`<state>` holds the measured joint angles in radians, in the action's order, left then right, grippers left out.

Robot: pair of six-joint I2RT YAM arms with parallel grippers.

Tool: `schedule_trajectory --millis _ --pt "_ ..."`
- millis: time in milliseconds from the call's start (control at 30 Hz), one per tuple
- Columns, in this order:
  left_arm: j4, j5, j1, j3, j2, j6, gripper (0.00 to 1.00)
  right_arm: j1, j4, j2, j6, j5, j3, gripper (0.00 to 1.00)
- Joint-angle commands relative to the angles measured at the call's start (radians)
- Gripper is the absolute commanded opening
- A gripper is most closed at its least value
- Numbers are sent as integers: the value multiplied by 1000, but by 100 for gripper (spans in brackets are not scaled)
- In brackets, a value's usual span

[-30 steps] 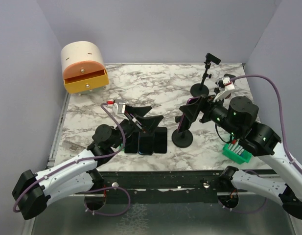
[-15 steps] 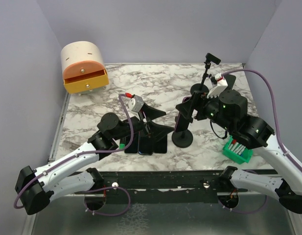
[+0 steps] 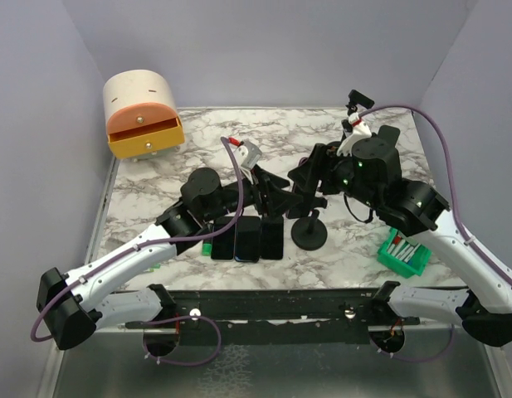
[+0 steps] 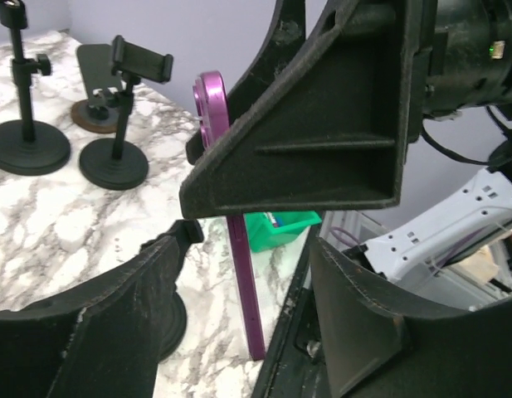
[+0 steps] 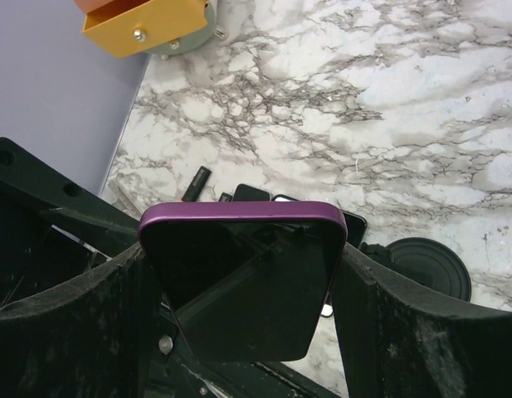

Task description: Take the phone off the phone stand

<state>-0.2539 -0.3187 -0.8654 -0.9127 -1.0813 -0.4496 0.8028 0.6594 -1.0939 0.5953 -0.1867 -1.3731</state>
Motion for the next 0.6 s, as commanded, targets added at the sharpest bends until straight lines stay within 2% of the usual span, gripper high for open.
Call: schedule_trajectory --millis 0,200,400,567 --pt "139 73 -5 -69 -21 36 60 -4 26 -15 31 -38 -66 0" --pt "204 162 -24 -88 -27 72 43 -4 36 -29 54 -68 -82 0" --pt "209 181 -60 -99 -42 83 37 -4 29 -44 74 -77 -89 0" --pt "203 190 -81 -104 -52 91 27 -4 20 -56 85 -77 -86 0"
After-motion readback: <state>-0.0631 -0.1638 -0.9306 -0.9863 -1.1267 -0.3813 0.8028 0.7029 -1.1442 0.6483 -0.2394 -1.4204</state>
